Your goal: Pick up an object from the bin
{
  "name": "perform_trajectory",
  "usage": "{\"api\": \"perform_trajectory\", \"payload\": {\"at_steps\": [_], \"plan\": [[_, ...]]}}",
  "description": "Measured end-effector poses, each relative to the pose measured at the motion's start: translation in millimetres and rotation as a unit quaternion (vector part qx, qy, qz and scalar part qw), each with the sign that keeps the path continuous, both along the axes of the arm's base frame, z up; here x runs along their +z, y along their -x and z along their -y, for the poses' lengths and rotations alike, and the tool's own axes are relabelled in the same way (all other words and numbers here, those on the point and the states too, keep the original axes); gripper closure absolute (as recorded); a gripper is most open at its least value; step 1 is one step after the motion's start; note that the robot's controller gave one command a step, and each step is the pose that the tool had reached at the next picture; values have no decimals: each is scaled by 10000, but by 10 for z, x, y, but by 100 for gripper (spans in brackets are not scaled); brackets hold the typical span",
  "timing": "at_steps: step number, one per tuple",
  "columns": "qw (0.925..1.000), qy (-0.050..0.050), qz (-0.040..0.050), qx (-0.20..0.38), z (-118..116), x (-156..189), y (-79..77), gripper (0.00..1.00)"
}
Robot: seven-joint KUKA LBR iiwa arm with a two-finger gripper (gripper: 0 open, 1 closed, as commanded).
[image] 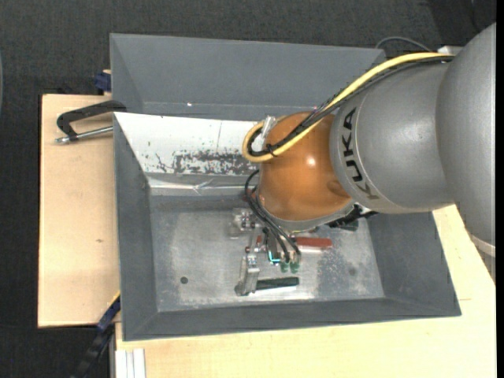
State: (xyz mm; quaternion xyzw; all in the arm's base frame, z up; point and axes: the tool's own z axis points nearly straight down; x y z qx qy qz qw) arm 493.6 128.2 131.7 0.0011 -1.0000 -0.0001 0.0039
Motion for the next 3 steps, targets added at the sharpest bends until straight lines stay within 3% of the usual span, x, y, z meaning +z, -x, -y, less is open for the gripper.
{"api": "perform_trajectory", "payload": {"at_steps": [1,2,3], "plan": [[10000,-8,41,-11,6,41,-22,0],[9970,-18,61,772,457,-307,-248,0],[9908,-10,50,1355,785,-177,-169,0]]}}
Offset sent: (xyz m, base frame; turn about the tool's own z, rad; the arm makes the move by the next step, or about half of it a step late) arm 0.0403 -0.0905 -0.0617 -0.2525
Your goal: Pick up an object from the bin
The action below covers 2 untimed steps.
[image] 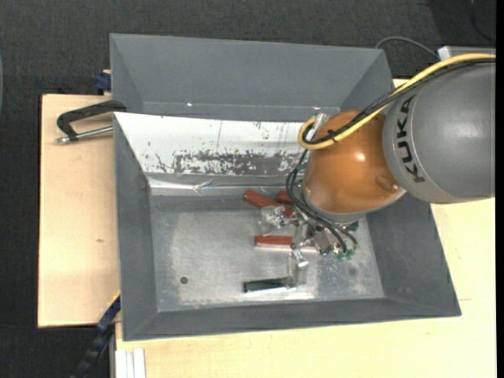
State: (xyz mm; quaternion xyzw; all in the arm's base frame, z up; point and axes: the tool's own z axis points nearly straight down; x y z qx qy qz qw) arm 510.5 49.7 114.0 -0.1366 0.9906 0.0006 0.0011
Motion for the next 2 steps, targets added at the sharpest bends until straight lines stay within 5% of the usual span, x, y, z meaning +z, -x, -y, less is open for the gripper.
{"api": "perform_trajectory", "payload": {"at_steps": [1,2], "plan": [[9982,-5,20,-600,596,1,-254,0],[9996,0,-18,-282,636,-452,-78,0]]}}
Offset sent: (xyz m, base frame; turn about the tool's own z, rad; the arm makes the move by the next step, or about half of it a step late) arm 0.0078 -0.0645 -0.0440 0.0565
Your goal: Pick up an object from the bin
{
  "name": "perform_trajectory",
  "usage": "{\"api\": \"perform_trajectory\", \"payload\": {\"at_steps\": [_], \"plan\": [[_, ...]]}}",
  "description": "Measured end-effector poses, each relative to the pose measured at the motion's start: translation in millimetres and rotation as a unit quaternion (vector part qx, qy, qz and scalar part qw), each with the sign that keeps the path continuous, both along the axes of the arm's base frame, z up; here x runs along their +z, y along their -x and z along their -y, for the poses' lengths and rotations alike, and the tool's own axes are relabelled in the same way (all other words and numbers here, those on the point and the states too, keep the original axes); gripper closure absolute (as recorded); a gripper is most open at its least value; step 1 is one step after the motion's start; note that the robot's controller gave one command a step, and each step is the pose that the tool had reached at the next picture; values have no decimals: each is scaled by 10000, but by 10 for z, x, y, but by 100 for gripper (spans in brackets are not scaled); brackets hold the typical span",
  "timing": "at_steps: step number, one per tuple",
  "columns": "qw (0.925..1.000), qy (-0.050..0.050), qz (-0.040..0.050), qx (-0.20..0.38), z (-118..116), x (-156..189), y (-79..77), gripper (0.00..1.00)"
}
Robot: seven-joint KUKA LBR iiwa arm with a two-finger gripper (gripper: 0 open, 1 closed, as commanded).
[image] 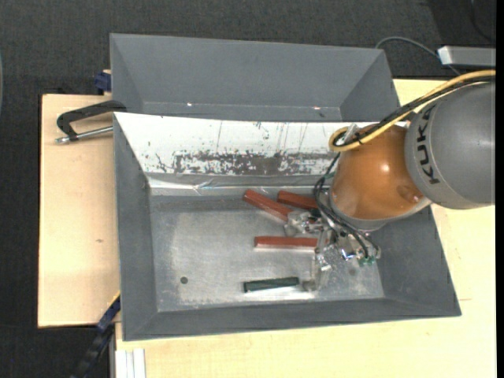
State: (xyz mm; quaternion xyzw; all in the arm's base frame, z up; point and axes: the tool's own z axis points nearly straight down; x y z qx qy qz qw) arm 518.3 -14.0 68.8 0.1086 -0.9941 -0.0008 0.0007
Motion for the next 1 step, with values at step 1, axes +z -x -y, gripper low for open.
{"api": "perform_trajectory", "payload": {"at_steps": [1], "plan": [[9992,-3,33,-398,-103,19,-168,100]]}}
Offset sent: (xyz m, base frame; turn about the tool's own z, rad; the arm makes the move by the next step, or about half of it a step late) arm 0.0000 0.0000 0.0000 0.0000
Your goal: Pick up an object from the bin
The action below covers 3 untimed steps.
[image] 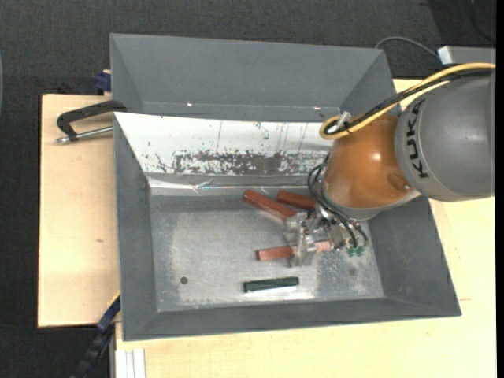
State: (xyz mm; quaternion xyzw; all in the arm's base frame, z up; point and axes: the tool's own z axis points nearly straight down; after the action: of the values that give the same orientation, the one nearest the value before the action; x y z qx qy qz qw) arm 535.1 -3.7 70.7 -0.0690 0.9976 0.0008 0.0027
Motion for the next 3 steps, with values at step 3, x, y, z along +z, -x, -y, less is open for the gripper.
{"api": "perform_trajectory", "payload": {"at_steps": [3], "plan": [[10000,1,-8,0,-2,148,4,100]]}}
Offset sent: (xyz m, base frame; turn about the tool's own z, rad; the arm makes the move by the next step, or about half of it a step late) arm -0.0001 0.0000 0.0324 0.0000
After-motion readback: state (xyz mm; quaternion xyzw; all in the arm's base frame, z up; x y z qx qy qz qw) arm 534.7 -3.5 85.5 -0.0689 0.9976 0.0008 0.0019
